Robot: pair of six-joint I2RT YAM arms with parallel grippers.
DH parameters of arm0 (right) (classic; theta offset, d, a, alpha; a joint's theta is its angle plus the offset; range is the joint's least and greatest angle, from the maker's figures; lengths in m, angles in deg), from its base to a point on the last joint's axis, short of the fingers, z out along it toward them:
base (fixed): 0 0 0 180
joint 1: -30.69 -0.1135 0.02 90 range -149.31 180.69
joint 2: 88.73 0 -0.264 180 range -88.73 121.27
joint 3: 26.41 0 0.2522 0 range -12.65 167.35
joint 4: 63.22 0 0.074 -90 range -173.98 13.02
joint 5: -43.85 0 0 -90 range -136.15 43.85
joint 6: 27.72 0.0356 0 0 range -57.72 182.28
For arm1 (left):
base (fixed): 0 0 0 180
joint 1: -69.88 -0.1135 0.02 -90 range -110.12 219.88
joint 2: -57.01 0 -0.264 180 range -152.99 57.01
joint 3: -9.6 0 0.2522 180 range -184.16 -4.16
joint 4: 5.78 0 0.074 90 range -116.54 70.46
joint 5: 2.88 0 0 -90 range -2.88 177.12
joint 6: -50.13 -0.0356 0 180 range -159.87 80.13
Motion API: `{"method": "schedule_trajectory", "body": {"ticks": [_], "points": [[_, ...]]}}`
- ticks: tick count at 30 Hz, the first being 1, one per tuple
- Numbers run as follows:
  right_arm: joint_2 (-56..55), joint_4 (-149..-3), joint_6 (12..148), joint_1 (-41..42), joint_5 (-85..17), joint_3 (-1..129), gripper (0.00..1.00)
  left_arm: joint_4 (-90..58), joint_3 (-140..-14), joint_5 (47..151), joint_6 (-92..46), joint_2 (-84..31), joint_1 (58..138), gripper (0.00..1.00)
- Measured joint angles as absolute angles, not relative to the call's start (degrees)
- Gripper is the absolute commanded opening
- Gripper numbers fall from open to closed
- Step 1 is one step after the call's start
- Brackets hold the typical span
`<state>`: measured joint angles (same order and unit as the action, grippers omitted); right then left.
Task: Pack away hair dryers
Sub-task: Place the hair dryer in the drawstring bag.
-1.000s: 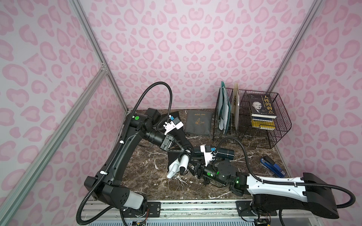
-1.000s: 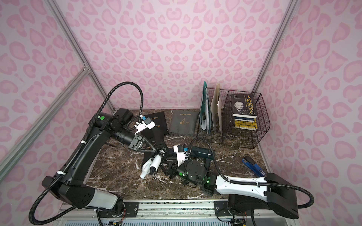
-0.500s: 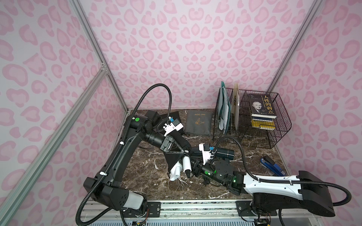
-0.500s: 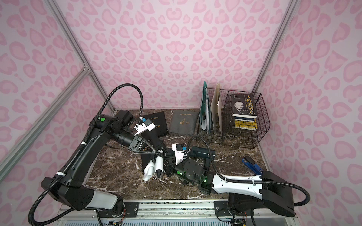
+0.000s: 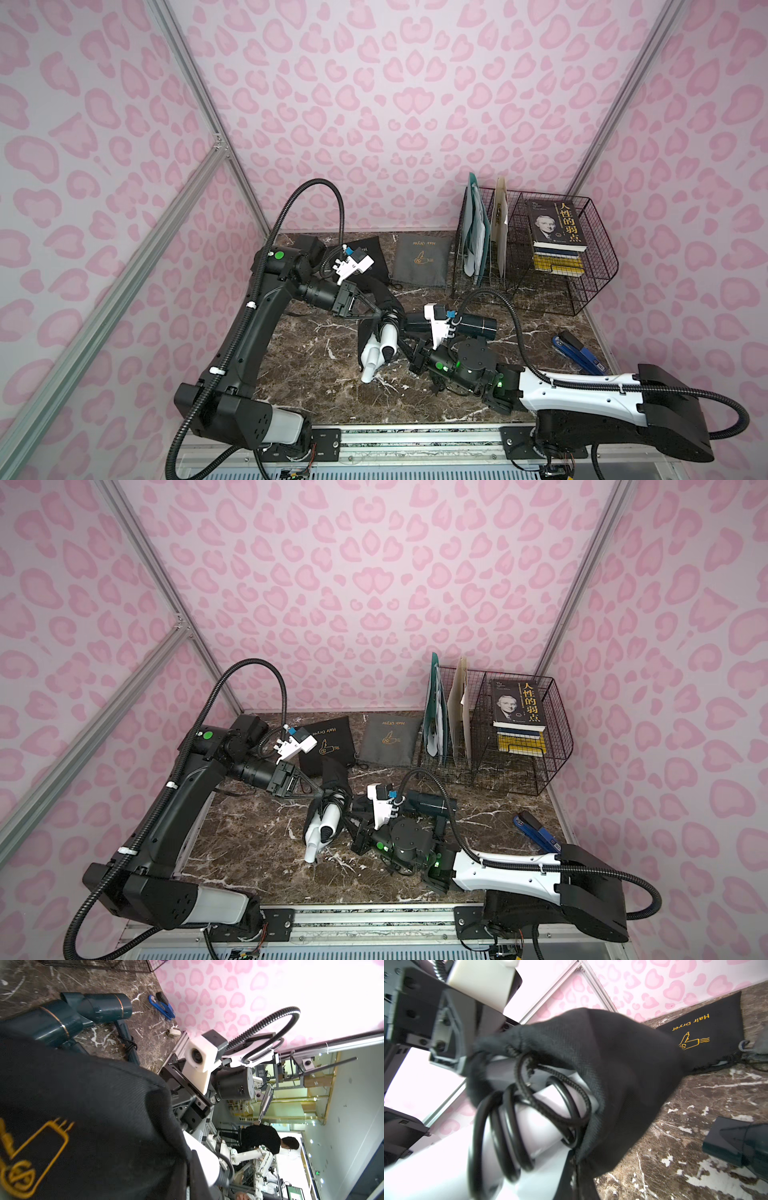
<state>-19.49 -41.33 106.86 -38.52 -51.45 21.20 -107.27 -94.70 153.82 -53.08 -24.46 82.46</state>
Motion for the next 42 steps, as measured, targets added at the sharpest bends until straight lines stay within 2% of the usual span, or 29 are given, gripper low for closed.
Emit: {"method": "schedule_trajectory", "body": {"ticks": [15,25,42], "points": [[-21.77,-49.85,109.85,-34.04,-38.49,26.46,0.0,-101.67,-90.71,145.93,-45.69,-21.93,78.56,0.02],[-25.85,-52.08,110.6,-32.92,-38.68,24.61,0.0,-100.69,-90.16,143.66,-44.05,-20.53,76.34,0.02],[-19.78,-55.38,109.07,-31.48,-37.98,32.19,0.0,-102.59,-95.67,141.43,-47.07,-17.84,76.27,0.02]]}}
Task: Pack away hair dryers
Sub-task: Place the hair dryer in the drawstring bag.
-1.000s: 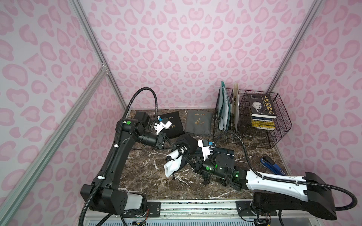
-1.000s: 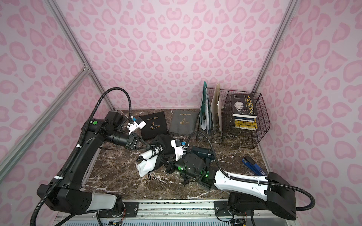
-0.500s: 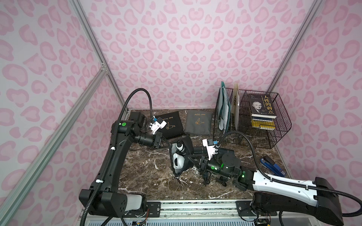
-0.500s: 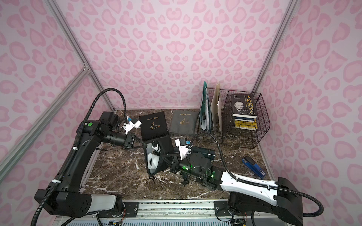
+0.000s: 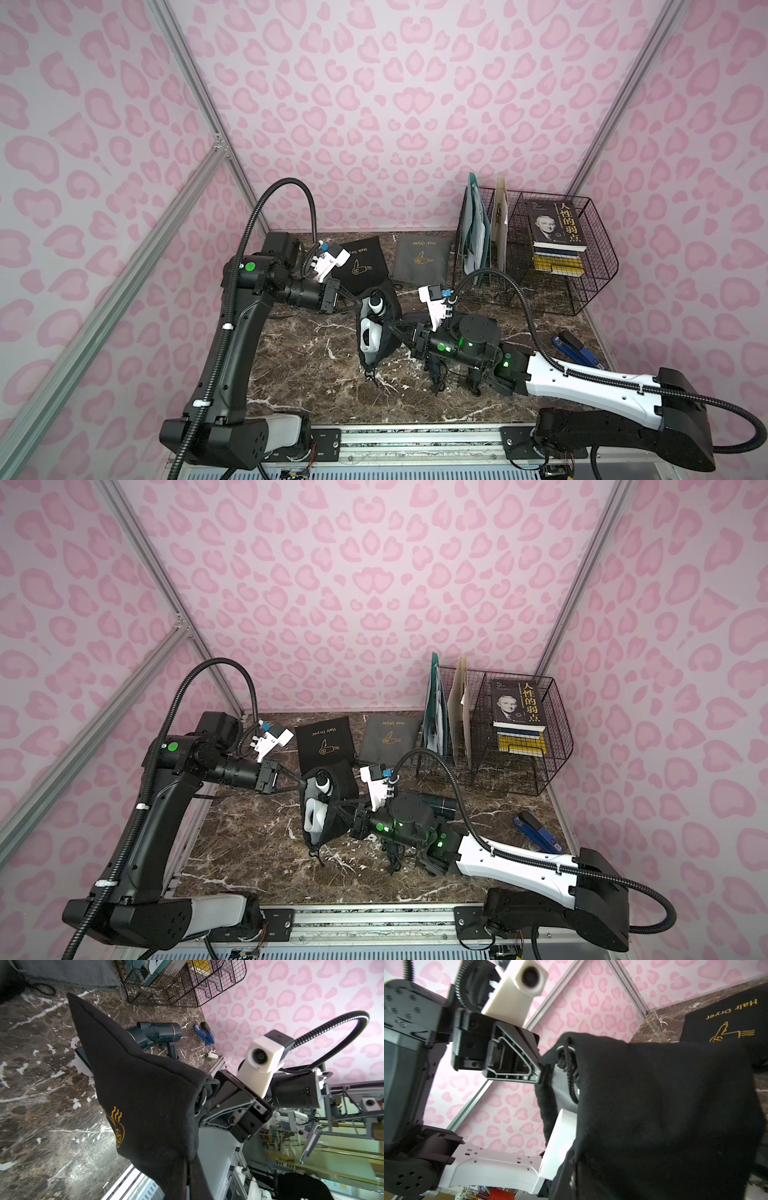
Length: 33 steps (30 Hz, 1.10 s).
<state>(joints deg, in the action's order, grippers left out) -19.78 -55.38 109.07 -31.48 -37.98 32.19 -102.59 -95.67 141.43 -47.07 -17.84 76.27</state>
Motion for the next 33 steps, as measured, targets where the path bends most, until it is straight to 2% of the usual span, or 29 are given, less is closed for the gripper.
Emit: {"method": "schedule_trajectory", "body": {"ticks": [9,14,21,27,33], "points": [[-16.54,-69.89,106.97,-31.0,-42.77,40.87,0.0,-107.55,-101.55,130.56,-51.64,-17.58,76.27,0.02],[-16.26,-67.42,106.66,-29.78,-38.64,38.57,0.0,-107.94,-98.92,125.47,-53.93,-16.55,76.31,0.02],[-10.73,-70.29,107.56,-26.32,-33.57,43.64,0.0,-105.76,-94.36,116.97,-56.07,-12.25,76.31,0.02],[-5.31,-73.28,105.35,-26.58,-26.99,49.54,0.0,-103.05,-94.44,114.3,-56.36,-12.77,76.38,0.02],[-4.41,-73.45,103.38,-26.54,-22.51,50.72,0.0,-101.54,-93.18,113.95,-56.47,-12.6,76.38,0.02]]}}
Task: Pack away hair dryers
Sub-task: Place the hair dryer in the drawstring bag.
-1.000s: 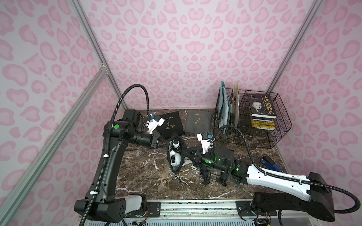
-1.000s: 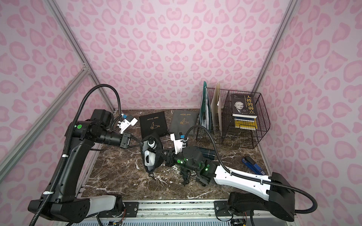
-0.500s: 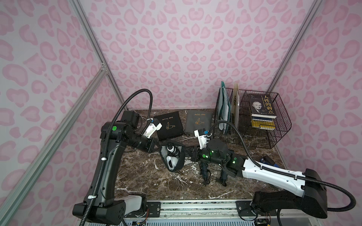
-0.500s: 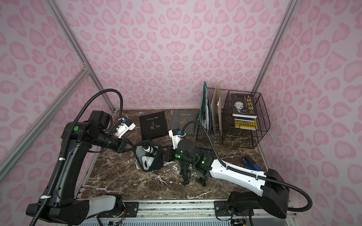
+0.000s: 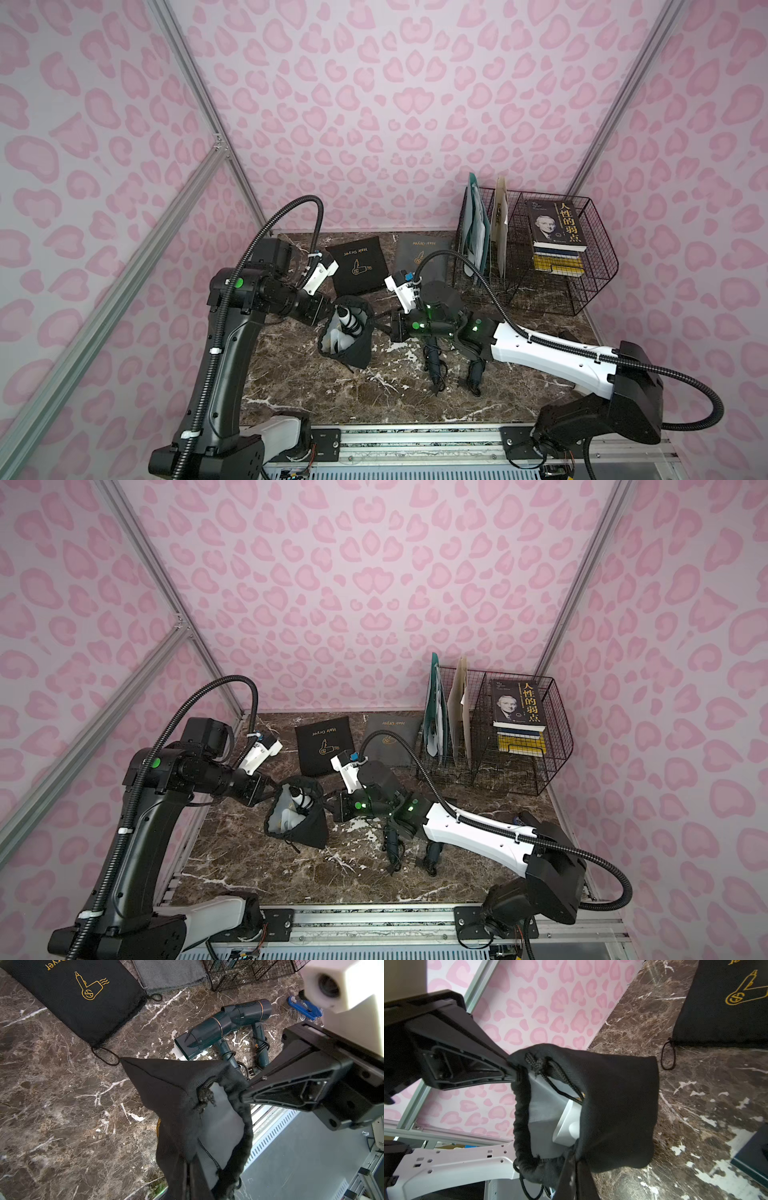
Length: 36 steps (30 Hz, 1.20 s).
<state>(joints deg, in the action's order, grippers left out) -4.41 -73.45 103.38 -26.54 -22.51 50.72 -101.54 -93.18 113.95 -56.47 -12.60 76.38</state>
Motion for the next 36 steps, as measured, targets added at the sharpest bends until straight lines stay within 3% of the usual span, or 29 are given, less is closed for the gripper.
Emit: {"method": "schedule_trajectory", "body": {"ticks": [10,17,21,30,36], "points": [[0.99,-72.58,103.45,-24.29,-18.14,53.04,0.0,-101.19,-89.26,112.66,-59.22,-12.62,76.42,0.01],[1.47,-73.21,103.64,-22.91,-18.05,52.43,0.29,-102.17,-89.63,115.81,-58.3,-13.84,76.42,0.02],[0.53,-73.56,103.69,-22.93,-18.07,52.28,0.4,-102.09,-89.63,117.14,-57.12,-15.24,76.42,0.02],[-4.11,-74.61,105.5,-23.52,-20.7,49.02,0.54,-100.82,-89.61,117.98,-55.42,-16.25,76.42,0.01],[-5.4,-80.25,106.68,-27.9,-25.37,49.89,0.57,-100.64,-89.18,118.15,-54.91,-15.52,76.42,0.01]]}}
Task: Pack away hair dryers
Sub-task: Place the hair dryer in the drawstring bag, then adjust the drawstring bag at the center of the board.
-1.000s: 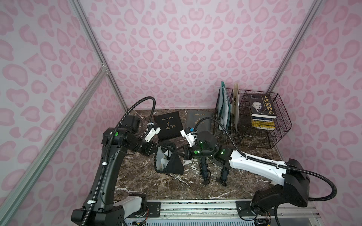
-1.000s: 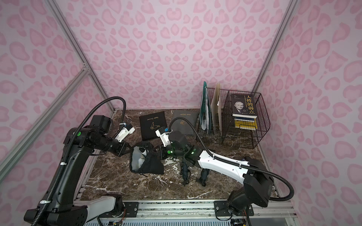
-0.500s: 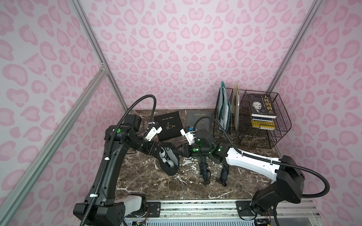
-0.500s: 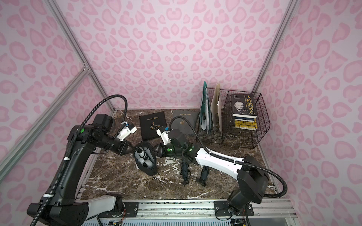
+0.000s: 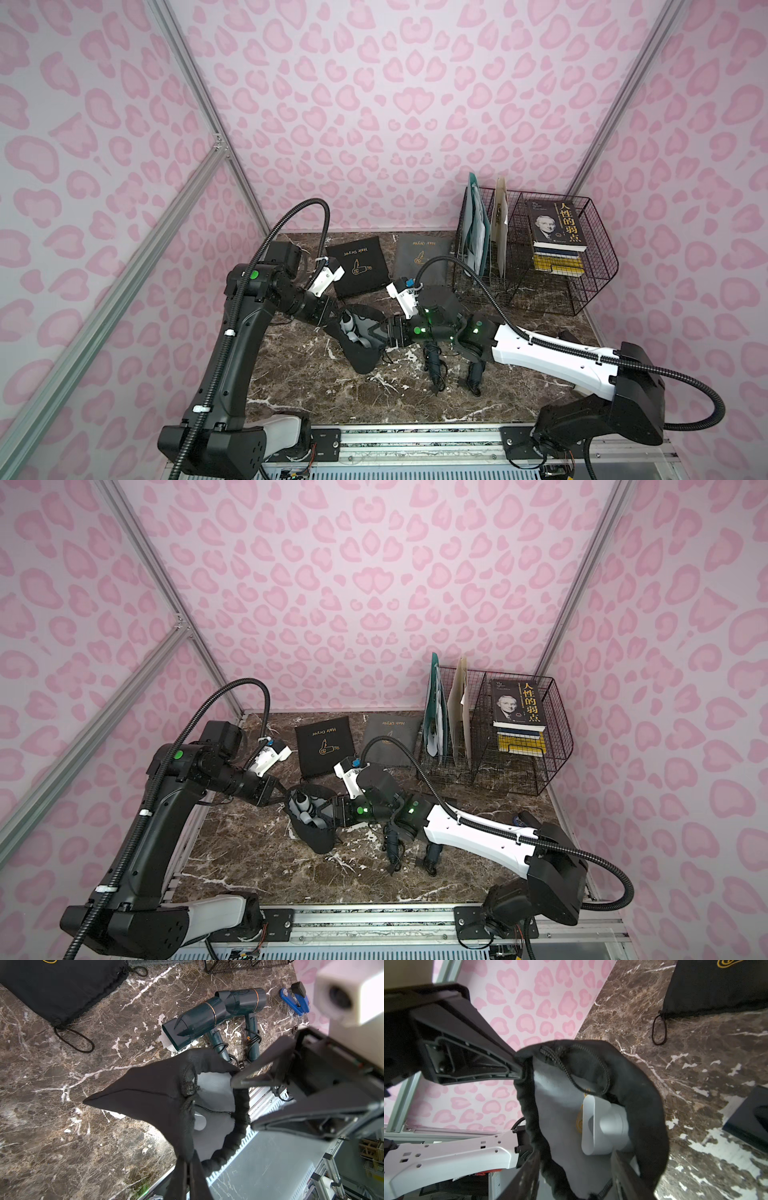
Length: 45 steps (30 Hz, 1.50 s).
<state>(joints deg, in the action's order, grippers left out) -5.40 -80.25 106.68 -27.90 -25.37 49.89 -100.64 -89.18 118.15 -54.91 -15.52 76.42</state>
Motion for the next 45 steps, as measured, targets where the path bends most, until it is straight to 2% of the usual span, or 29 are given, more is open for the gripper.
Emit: {"method": "schedule_trajectory", "body": {"ticks": [8,13,30,34,38,44,45], "points": [[-12.02,-86.53,111.56,-31.04,-38.14,48.85,0.6,-100.45,-88.19,118.11,-54.91,-14.65,76.42,0.02],[-12.81,-86.5,115.49,-31.13,-42.2,46.55,0.6,-100.4,-87.93,118.11,-54.96,-13.97,76.42,0.02],[-6.55,-82.66,119.73,-30.67,-39.82,46.44,0.58,-99.07,-85.72,118.08,-56.01,-12.18,76.42,0.02],[-4.59,-83.05,119.69,-30.3,-38.97,48.26,0.5,-98.81,-85.37,118.08,-56.49,-11.68,76.42,0.01],[-1.99,-83.2,119.29,-29.25,-37.39,49.89,0.35,-98.06,-83.89,117.76,-57.54,-11.15,76.42,0.01],[-0.39,-83.42,117.72,-26.87,-35.51,50.53,0.01,-95.75,-82.29,116.18,-58.96,-10.89,76.36,0.02],[-0.35,-83.62,117.41,-26.45,-35.17,50.99,0.0,-95.35,-82.29,116.01,-59.02,-10.89,76.34,0.01]]}}
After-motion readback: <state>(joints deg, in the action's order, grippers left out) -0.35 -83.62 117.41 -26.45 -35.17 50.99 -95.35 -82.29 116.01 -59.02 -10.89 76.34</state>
